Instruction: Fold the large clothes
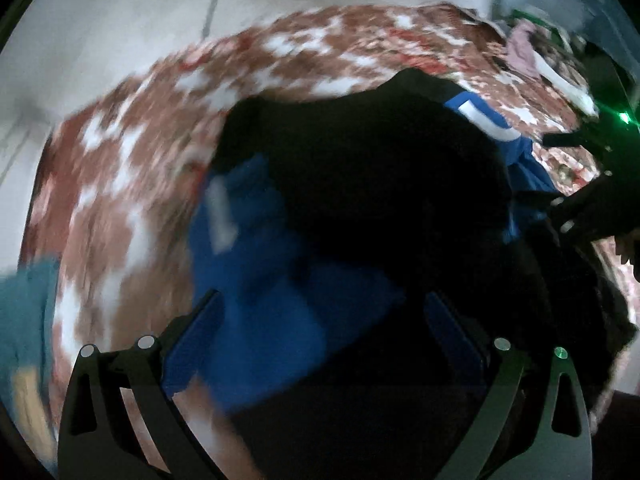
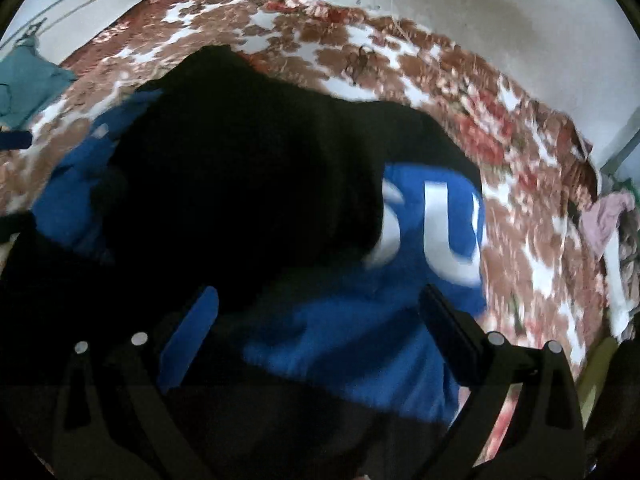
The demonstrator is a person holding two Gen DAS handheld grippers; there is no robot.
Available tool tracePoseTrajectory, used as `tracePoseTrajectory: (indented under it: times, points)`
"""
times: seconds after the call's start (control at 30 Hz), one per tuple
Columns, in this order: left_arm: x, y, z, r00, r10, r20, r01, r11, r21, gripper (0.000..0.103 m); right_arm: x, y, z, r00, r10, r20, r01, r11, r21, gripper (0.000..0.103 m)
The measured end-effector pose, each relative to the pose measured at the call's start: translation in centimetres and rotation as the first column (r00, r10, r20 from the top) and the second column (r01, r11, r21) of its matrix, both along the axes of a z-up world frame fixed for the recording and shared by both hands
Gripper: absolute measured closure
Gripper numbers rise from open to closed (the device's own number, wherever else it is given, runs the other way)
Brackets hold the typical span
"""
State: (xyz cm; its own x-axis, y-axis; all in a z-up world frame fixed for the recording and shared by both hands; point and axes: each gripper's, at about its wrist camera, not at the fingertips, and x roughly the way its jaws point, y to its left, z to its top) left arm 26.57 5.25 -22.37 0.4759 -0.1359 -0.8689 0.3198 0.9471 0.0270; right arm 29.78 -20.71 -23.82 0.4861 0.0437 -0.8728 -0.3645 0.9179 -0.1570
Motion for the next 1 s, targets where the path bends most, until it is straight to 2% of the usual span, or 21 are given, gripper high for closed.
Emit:
tracePoseTrajectory:
  times: [0.07, 0.13, 0.17, 0.27, 0.4, 0.63, 0.77, 0.87, 1.0]
  points:
    - [-2.5, 2.2, -0.2, 0.994, 0.068, -0.080, -0.072, 0.996, -0.048, 0.005, -2.6, -1.5, -0.1, 0.999, 0.003, -0.048, -0.003, 1.000, 0.008, 0.005]
    - [-5.6, 4.7, -1.2, 0.975, 0.136, -0.175, -0.155, 0.983, -0.096, 0.005, -5.5, -3.1, -0.9, 0.996, 0.002, -0.093, -0.002, 1.000, 0.000, 0.005]
    - [-6.8, 5.6, -2.0, 0.964, 0.160, -0.213, -0.184, 0.978, -0.097, 0.005, -6.7, -3.9, -1.4, 0.993, -0.001, -0.116, 0.000, 1.000, -0.010, 0.005]
    - [-11.2, 6.5, -4.6, 0.930, 0.215, -0.299, -0.231, 0.973, -0.020, 0.005, -9.8, -5.7, -3.2, 0.984, 0.006, -0.180, -0.013, 0.999, -0.041, 0.005]
    - [-14.8, 6.1, -6.0, 0.909, 0.240, -0.341, -0.265, 0.964, -0.030, 0.005, -12.4, -7.7, -4.5, 0.973, -0.009, -0.231, -0.006, 0.998, -0.063, 0.005]
    - [-16.4, 5.6, -6.5, 0.886, 0.245, -0.395, -0.302, 0.949, -0.087, 0.005, -14.9, -11.5, -3.9, 0.957, -0.095, -0.274, 0.073, 0.993, -0.090, 0.005]
    - [-17.2, 5.9, -6.6, 0.866, 0.259, -0.427, -0.344, 0.929, -0.135, 0.005, -16.5, -15.1, -3.8, 0.921, -0.194, -0.339, 0.185, 0.981, -0.060, 0.005]
    - [-17.9, 5.3, -6.8, 0.865, 0.254, -0.433, -0.344, 0.928, -0.144, 0.006, -17.4, -17.0, -4.3, 0.891, -0.226, -0.393, 0.224, 0.973, -0.052, 0.005]
    - [-18.5, 4.2, -7.5, 0.856, 0.222, -0.467, -0.345, 0.918, -0.196, 0.006, -18.7, -18.4, -5.6, 0.834, -0.229, -0.502, 0.298, 0.953, 0.061, 0.005]
